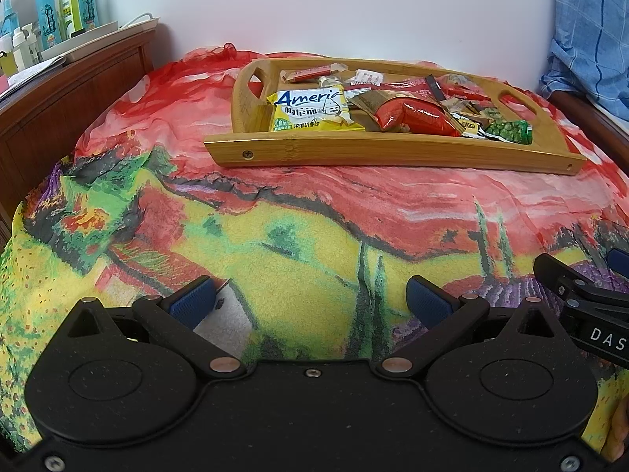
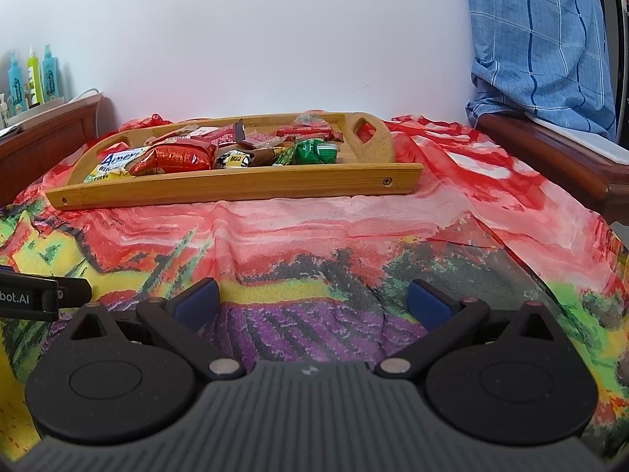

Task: Organize snacks

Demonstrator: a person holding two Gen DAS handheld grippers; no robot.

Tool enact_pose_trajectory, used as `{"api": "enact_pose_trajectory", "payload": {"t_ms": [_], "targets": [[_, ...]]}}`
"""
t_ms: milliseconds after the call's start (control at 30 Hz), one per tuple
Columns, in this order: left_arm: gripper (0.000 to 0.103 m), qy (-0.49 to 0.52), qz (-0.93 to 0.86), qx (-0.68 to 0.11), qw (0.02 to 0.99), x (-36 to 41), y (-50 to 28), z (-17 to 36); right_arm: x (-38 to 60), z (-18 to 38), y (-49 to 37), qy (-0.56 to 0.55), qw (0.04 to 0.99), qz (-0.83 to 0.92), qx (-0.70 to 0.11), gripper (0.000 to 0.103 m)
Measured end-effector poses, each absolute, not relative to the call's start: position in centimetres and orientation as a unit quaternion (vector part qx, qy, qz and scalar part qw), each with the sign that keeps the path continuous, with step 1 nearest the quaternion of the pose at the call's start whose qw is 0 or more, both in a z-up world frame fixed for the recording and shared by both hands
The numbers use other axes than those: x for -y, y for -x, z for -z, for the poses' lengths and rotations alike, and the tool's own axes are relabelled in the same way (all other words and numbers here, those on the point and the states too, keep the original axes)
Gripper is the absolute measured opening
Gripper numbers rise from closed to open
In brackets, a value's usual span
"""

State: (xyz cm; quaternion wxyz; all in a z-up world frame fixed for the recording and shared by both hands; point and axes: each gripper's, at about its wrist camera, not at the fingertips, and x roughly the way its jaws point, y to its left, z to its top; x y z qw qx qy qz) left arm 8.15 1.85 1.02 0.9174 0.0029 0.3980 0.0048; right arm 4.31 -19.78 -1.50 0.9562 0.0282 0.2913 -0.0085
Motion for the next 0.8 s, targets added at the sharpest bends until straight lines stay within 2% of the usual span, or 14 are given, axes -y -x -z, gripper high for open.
{"api": "enact_pose_trajectory", "payload": {"t_ms": [800], "targets": [[0.103, -0.003, -0.006, -0.397, 0.918, -1.84, -8.1, -1.0, 19.6, 1.54, -4.42, -0.022, 0.956, 0.008, -0.292, 0.103]]}}
